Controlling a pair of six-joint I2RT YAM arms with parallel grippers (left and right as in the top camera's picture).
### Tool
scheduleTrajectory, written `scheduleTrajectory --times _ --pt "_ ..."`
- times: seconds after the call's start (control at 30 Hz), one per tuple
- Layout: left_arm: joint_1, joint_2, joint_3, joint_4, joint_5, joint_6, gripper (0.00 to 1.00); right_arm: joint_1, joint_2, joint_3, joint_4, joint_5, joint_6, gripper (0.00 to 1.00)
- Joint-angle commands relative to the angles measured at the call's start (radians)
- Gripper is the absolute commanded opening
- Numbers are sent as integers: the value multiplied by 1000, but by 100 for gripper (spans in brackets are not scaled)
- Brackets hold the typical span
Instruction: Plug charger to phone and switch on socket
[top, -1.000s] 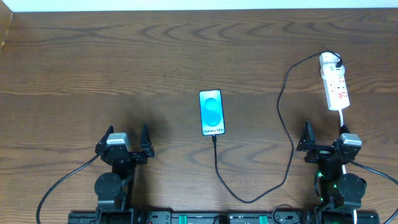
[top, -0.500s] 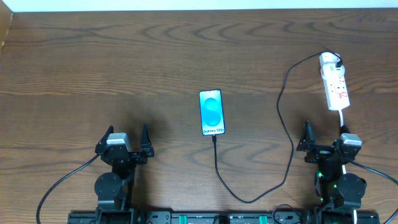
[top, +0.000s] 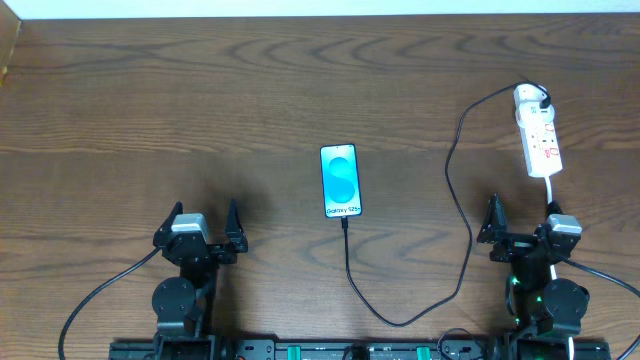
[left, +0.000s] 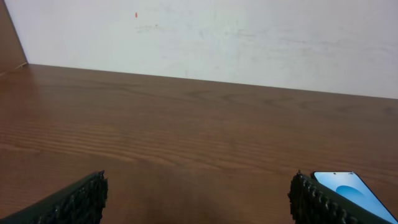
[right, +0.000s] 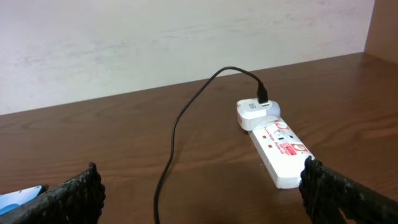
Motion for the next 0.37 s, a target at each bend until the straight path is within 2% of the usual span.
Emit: scheduleTrajectory --times 0.0,0.33 --pt "6 -6 -16 -39 -5 13 93 4 -7 -1 -6 14 3 99" --pt "6 -6 -16 -39 -5 13 93 4 -7 -1 -6 14 3 99"
